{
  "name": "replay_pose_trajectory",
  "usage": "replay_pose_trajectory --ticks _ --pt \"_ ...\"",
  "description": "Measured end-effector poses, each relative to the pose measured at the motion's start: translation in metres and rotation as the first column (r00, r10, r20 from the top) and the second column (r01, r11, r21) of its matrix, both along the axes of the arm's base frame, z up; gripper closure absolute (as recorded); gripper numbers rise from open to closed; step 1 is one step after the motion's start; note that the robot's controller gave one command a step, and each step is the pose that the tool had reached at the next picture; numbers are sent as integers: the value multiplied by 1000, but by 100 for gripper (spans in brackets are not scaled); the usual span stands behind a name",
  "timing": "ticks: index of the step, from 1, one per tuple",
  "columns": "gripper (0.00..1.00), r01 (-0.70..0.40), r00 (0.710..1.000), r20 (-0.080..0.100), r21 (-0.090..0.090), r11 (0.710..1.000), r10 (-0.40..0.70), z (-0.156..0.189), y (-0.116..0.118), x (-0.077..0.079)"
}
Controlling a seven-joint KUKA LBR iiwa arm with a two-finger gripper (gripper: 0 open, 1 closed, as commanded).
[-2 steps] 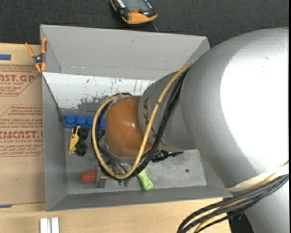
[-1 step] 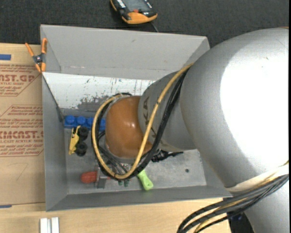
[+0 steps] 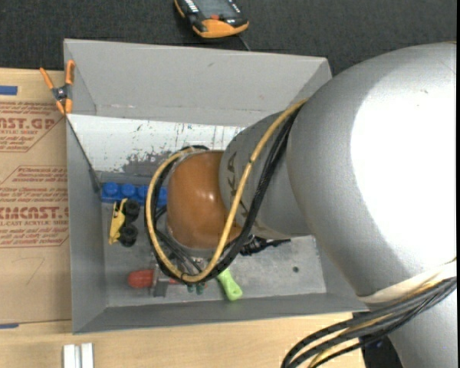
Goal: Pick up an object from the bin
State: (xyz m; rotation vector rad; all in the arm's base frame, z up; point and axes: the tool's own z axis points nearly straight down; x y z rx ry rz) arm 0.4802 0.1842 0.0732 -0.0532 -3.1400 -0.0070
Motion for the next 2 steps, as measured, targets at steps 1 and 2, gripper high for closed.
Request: replay_pose_trajectory --ticks 1,2 --pt "100 0 1000 -1 0 1000 0 7 0 0" --pt "100 0 1000 -3 0 1000 0 22 0 -1"
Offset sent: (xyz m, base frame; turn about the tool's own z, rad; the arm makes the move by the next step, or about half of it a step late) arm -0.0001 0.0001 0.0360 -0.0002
